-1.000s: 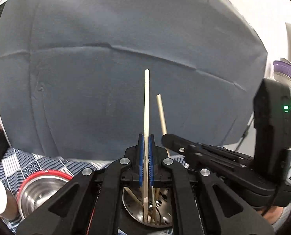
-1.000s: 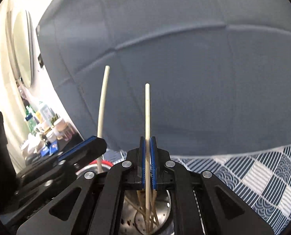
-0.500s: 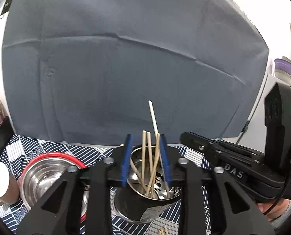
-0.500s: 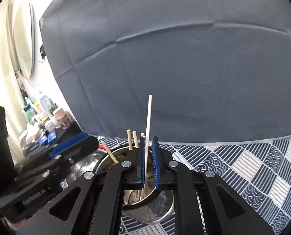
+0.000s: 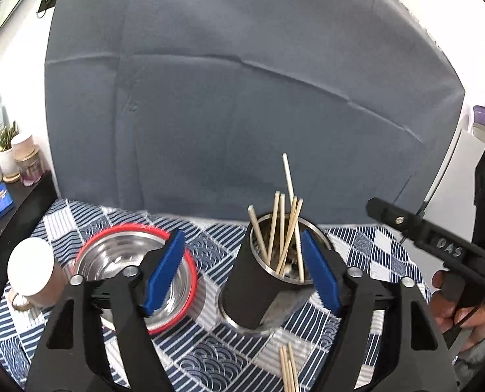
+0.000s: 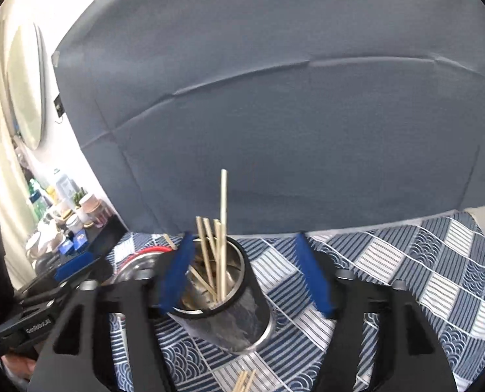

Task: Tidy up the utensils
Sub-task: 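Move the left gripper back down to the sticks while the right gripper follows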

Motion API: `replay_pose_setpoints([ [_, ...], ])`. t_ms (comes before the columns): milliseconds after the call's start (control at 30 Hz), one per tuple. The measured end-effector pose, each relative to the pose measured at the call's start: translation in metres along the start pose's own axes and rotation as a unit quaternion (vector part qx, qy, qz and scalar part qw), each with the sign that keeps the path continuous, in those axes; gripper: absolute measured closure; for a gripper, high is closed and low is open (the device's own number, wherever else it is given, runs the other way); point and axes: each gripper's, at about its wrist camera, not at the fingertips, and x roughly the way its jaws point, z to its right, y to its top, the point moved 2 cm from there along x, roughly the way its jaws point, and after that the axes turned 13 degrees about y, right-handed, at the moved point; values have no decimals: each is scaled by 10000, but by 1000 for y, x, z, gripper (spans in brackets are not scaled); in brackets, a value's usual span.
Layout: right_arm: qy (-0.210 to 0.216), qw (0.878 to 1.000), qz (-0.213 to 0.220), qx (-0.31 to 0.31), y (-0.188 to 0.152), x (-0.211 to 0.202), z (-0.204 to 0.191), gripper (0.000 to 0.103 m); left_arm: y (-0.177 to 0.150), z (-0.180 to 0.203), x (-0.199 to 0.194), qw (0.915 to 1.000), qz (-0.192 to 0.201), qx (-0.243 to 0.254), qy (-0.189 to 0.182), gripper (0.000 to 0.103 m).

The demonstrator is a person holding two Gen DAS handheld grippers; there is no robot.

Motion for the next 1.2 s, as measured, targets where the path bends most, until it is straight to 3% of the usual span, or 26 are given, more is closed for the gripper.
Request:
replay_pose_setpoints([
  [67,-74,9999,-30,65,-4,-4,3,19,-6,-1,-3,10000,-62,43,6,25],
  [233,-185,9992,-163,328,-16,-13,16,17,-28,5,-4,9986,-330,400,86,6],
  [600,-581,9942,-586,690,-65,-30,47,17,-110,27,14,9866,-1337,931,78,6],
  [933,-835,9851,-1109,1015,-114,-37,68,17,-172,39,35,9639,-2180,1508,256,6],
  [1200,-994,9785,-1329,1224,-138,-45,80,17,-191,46,46,9543,-2436,1700,341,6],
])
